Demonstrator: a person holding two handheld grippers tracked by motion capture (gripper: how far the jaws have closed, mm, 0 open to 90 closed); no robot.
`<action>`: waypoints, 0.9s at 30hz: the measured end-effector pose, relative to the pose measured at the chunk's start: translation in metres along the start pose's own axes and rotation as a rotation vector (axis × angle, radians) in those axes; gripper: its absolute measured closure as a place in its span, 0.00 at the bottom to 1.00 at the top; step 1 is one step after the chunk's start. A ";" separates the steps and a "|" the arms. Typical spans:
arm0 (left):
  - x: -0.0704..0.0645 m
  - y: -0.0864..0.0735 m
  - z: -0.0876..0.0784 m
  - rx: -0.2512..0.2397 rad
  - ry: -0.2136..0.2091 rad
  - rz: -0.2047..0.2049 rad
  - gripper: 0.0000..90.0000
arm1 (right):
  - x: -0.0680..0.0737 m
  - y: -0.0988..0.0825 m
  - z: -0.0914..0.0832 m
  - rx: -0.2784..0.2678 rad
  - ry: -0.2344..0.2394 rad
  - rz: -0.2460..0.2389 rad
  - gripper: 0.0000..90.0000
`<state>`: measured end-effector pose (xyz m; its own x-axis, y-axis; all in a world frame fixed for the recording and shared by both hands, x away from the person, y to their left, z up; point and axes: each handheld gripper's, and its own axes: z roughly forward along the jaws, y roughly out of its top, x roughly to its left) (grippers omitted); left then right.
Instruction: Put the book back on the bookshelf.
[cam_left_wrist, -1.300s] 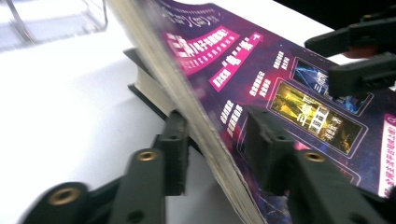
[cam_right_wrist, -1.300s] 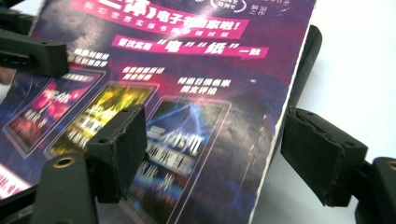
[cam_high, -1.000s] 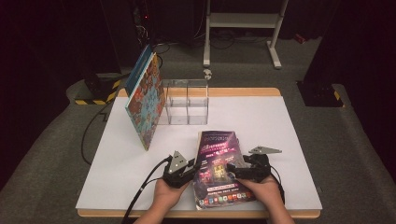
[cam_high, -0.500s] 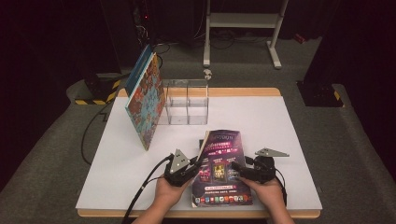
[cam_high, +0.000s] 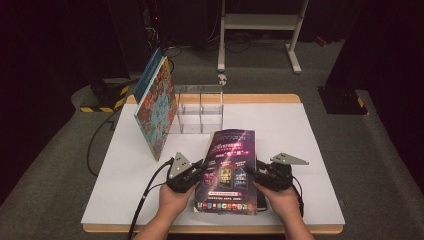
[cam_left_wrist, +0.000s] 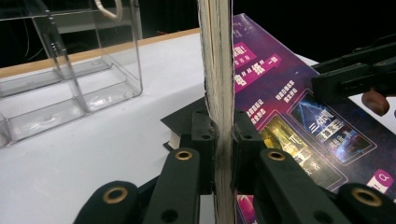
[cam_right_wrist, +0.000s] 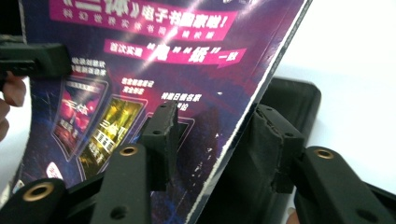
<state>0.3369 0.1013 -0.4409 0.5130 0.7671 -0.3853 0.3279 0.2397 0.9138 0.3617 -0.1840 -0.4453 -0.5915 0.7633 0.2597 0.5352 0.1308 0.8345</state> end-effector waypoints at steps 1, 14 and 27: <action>0.002 0.001 -0.001 -0.003 0.002 -0.005 0.92 | 0.002 0.002 0.001 -0.006 -0.001 -0.003 0.61; 0.027 0.013 -0.024 -0.062 0.053 -0.034 0.92 | 0.038 0.022 0.025 -0.044 0.001 -0.080 0.71; 0.051 0.026 -0.049 -0.126 0.096 -0.043 0.93 | 0.068 0.036 0.053 -0.074 0.054 -0.107 0.81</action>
<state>0.3328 0.1755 -0.4304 0.4205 0.8063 -0.4160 0.2428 0.3418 0.9079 0.3733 -0.0940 -0.4232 -0.6752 0.7123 0.1915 0.4225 0.1607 0.8920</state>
